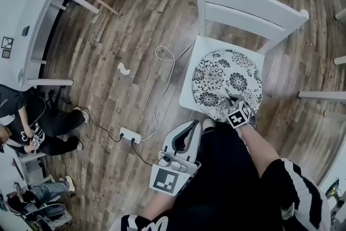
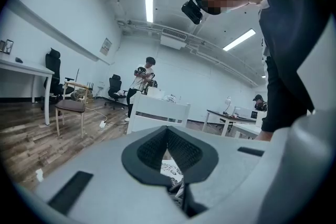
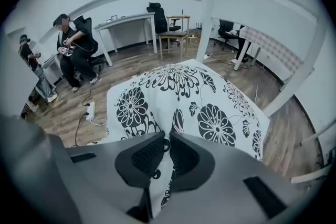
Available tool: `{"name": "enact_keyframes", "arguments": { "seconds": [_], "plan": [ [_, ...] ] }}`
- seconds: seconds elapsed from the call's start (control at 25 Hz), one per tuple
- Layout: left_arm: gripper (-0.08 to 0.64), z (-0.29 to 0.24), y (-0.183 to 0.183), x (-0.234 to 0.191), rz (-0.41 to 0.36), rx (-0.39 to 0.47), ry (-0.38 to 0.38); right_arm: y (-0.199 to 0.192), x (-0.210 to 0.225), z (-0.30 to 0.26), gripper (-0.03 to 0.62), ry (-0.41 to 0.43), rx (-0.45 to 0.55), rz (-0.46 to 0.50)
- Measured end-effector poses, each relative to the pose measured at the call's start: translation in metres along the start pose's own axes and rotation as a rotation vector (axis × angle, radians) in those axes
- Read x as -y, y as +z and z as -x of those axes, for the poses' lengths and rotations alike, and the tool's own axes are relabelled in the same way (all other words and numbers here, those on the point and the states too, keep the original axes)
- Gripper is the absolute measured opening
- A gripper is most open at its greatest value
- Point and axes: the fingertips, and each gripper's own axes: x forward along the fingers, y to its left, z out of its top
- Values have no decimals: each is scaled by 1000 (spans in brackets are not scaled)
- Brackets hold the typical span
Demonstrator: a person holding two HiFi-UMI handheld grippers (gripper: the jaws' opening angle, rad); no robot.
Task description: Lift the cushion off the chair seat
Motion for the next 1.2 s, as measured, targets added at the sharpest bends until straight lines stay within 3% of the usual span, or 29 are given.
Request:
{"name": "enact_keyframes", "arguments": {
  "seconds": [0.56, 0.88, 1.2],
  "plan": [
    [0, -6, 30, 22, -28, 40, -94, 74, 16, 89, 34, -63, 220, -42],
    [0, -4, 43, 36, -48, 69, -136, 114, 8, 146, 34, -50, 370, -107],
    [0, 5, 68, 30, -47, 132, -88, 149, -1, 203, 34, -28, 503, -134]
  ]
}}
